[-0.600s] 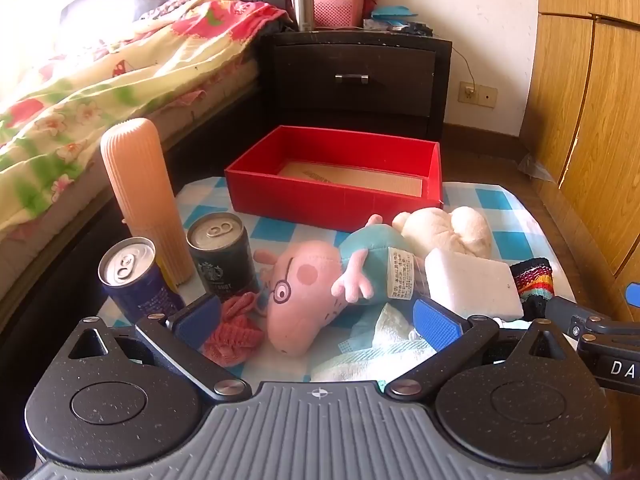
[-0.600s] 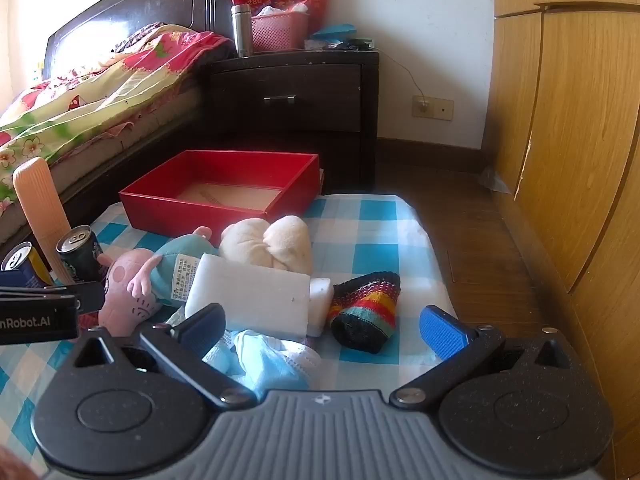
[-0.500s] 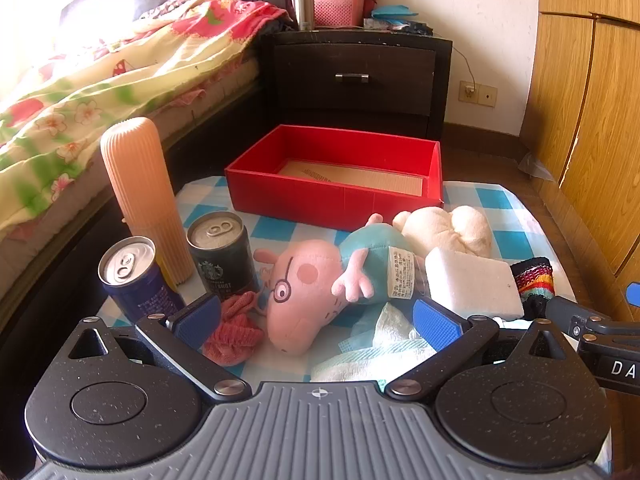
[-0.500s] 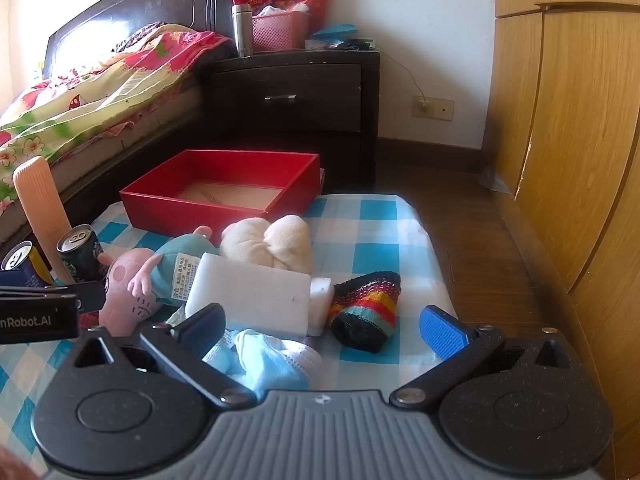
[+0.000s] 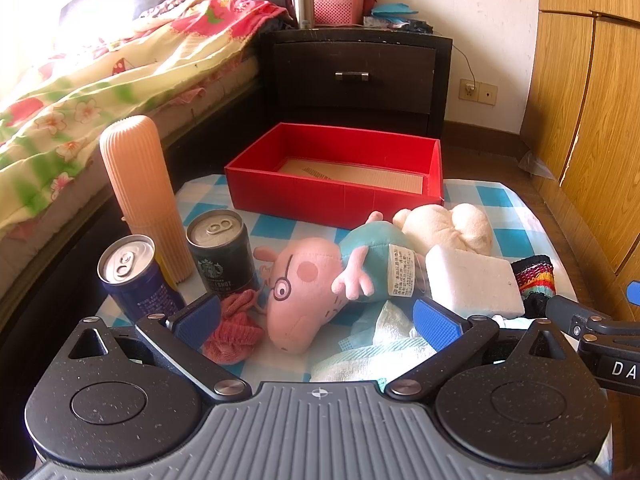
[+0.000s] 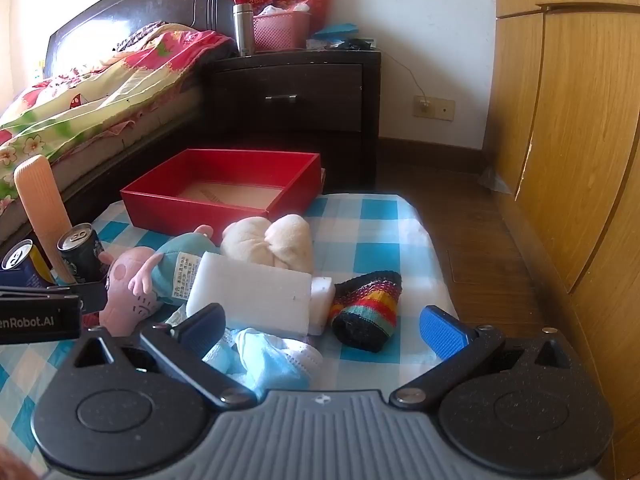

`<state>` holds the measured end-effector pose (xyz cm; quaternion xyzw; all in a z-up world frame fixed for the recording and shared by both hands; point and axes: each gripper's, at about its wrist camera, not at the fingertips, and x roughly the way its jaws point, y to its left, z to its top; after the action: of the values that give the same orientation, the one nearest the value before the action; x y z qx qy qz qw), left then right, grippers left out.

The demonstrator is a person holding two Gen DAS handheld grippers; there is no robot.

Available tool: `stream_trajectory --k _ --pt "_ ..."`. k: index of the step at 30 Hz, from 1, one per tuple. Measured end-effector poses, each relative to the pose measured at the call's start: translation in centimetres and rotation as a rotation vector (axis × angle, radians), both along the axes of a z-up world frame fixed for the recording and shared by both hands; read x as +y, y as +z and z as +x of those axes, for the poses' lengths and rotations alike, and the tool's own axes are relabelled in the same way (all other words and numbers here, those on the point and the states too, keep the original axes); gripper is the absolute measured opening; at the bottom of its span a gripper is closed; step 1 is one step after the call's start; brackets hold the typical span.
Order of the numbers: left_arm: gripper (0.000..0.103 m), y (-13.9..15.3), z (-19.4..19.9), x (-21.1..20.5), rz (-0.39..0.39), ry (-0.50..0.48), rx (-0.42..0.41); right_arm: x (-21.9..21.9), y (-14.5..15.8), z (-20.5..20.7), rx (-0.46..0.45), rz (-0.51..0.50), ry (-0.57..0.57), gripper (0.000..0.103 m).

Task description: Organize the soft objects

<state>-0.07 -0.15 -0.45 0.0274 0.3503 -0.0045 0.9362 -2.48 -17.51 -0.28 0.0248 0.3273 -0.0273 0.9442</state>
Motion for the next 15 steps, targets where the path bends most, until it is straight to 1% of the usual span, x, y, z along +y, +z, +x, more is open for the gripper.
stream_trajectory --k 15 --pt "0.098 -0.09 0.01 -0.03 0.008 0.003 0.003 -0.04 0.04 -0.01 0.001 0.000 -0.001 0.085"
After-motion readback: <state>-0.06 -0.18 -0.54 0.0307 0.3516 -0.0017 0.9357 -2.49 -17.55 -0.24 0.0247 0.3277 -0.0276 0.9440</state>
